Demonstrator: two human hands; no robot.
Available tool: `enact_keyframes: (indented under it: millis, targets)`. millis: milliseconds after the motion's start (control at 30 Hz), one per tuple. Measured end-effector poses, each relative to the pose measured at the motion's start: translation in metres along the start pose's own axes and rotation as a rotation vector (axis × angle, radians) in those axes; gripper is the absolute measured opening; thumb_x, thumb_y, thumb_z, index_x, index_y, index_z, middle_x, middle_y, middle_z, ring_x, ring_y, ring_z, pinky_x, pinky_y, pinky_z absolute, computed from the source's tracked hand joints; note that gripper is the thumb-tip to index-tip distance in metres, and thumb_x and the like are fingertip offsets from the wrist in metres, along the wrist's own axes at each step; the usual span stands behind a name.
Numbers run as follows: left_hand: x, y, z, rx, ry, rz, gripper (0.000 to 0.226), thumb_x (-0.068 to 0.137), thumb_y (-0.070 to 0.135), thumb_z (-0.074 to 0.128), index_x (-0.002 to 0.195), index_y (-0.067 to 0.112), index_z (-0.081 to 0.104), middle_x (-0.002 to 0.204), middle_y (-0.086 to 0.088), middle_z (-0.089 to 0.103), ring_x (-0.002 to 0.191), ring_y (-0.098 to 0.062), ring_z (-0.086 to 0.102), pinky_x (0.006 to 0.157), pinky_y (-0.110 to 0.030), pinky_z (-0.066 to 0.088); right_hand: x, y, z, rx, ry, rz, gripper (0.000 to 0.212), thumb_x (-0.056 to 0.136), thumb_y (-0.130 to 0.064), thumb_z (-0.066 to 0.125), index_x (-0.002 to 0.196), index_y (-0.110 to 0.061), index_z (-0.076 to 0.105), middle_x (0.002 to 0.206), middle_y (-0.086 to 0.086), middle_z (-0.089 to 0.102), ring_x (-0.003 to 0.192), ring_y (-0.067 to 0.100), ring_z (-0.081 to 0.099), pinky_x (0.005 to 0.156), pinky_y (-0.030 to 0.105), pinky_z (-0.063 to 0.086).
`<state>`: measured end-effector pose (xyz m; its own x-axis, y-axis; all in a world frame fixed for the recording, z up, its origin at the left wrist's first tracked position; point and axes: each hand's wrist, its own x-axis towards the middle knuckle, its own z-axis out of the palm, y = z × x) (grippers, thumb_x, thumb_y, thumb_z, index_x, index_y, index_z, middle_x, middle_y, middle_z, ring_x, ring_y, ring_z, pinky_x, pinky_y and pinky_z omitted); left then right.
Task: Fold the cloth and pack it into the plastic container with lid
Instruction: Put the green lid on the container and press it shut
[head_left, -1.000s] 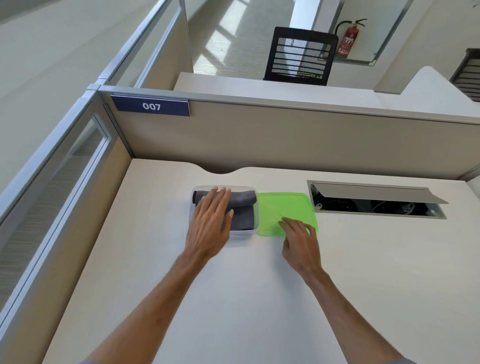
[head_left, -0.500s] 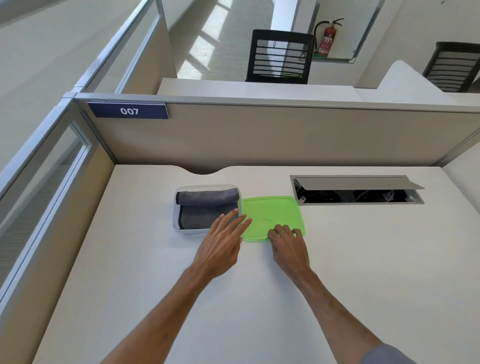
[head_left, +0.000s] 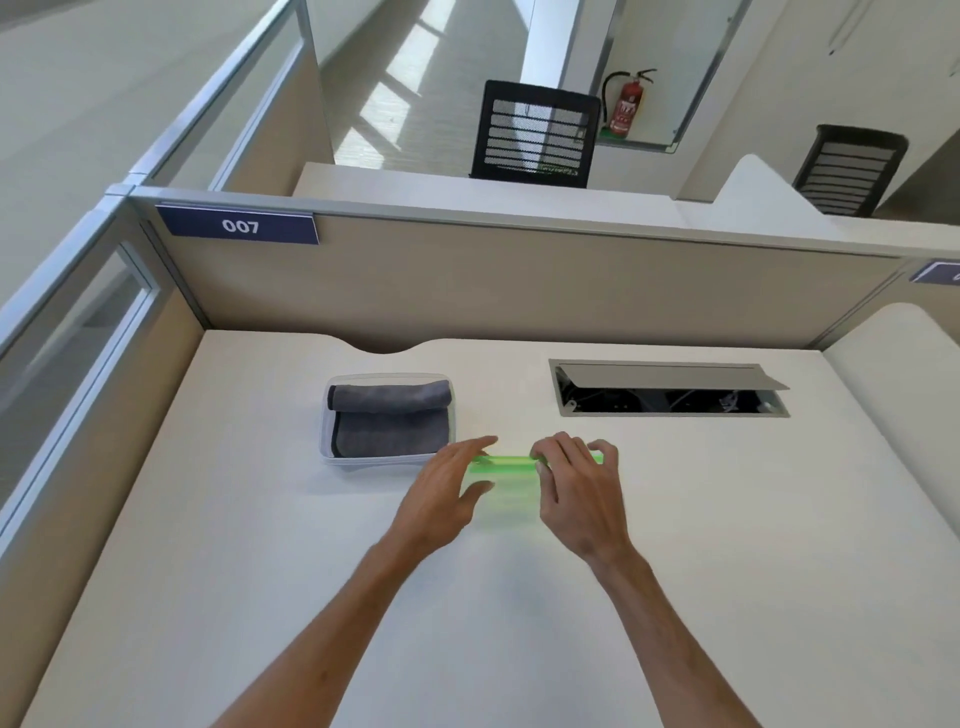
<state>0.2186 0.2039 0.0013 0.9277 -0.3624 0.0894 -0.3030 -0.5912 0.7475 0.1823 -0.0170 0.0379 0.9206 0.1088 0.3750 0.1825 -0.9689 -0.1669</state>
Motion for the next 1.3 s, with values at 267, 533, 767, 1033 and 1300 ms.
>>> enact_keyframes:
  millis: [267, 533, 767, 1033, 1300]
  targets:
    - [0.006, 0.007, -0.038, -0.565, 0.101, -0.21, 0.043, 0.1, 0.027, 0.08, 0.138, 0.037, 0.064, 0.112, 0.002, 0.081, 0.103, -0.021, 0.079, 0.096, -0.045, 0.066, 0.05, -0.021, -0.024, 0.218, 0.11, 0.049, 0.02, 0.106, -0.019, 0.056, 0.116, -0.035, 0.063, 0.114, -0.021, 0.064, 0.106, 0.005, 0.062, 0.103, 0.037, 0.035]
    - [-0.007, -0.026, -0.102, -0.827, 0.291, -0.381, 0.033, 0.105, 0.024, 0.074, 0.137, 0.019, 0.069, 0.117, -0.002, 0.086, 0.11, -0.024, 0.082, 0.082, -0.023, 0.065, 0.077, -0.054, 0.007, 0.599, 0.141, 0.603, 0.031, 0.104, -0.018, 0.064, 0.135, -0.019, 0.064, 0.135, -0.001, 0.064, 0.126, 0.022, 0.062, 0.107, 0.049, 0.051]
    - [-0.007, -0.059, -0.135, -0.828, 0.405, -0.502, 0.037, 0.107, 0.026, 0.071, 0.143, 0.017, 0.064, 0.114, -0.016, 0.084, 0.106, -0.034, 0.081, 0.079, -0.031, 0.066, 0.102, -0.095, 0.041, 0.711, -0.08, 0.678, 0.019, 0.103, -0.024, 0.064, 0.119, -0.015, 0.072, 0.112, 0.005, 0.075, 0.099, 0.031, 0.071, 0.09, 0.045, 0.058]
    - [0.022, -0.087, -0.139, -0.337, 0.466, -0.533, 0.04, 0.111, 0.031, 0.062, 0.147, 0.017, 0.053, 0.132, -0.016, 0.074, 0.111, -0.034, 0.072, 0.089, -0.042, 0.062, 0.136, -0.109, 0.061, 0.461, -0.158, 0.628, 0.026, 0.105, -0.031, 0.063, 0.124, -0.016, 0.072, 0.121, 0.008, 0.062, 0.098, 0.034, 0.07, 0.082, 0.041, 0.056]
    - [0.031, -0.091, -0.125, -0.017, 0.357, -0.596, 0.041, 0.111, 0.03, 0.057, 0.145, 0.007, 0.06, 0.137, -0.018, 0.073, 0.123, -0.044, 0.068, 0.099, -0.05, 0.054, 0.135, -0.107, 0.082, 0.326, -0.262, 0.633, 0.027, 0.106, -0.03, 0.063, 0.117, -0.008, 0.073, 0.122, 0.012, 0.06, 0.096, 0.041, 0.071, 0.072, 0.036, 0.046]
